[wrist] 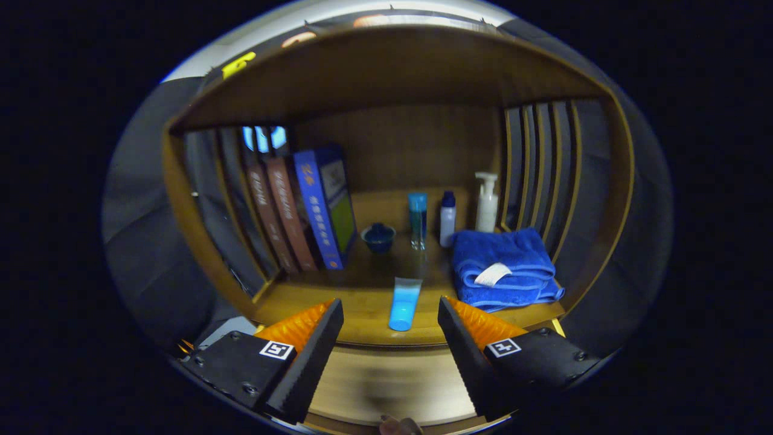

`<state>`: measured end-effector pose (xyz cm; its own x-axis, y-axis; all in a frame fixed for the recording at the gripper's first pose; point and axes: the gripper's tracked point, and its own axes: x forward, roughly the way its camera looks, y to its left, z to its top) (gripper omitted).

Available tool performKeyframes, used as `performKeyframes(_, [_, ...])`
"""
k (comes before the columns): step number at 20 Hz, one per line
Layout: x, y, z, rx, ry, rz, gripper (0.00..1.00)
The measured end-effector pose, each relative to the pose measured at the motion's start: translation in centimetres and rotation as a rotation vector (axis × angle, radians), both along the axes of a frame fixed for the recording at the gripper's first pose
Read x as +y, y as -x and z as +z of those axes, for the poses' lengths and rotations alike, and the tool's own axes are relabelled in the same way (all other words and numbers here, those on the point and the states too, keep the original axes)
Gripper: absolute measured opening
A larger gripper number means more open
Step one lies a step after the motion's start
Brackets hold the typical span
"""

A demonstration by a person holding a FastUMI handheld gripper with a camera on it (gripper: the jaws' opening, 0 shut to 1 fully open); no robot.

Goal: Pull open the drawer, take out the items inside it, and place them on the countertop above the cabinet.

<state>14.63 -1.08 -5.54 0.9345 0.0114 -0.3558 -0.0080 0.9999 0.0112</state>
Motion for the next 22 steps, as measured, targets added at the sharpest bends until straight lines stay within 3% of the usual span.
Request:
performKeyframes(6, [0.3, 9.2, 1.2, -0.236, -0.008, 0.024, 1.00])
performKeyframes(11, [-0.6, 15.5, -2.9, -0.272, 0.009, -0.025, 1.00])
performKeyframes(15, [-1.0, 18.3, -7.3, -0.257, -0.032, -0.055, 1.00])
performKeyframes(22, [-1.9, 18.3, -13.5, -0.148, -0.011, -0.084, 1.00])
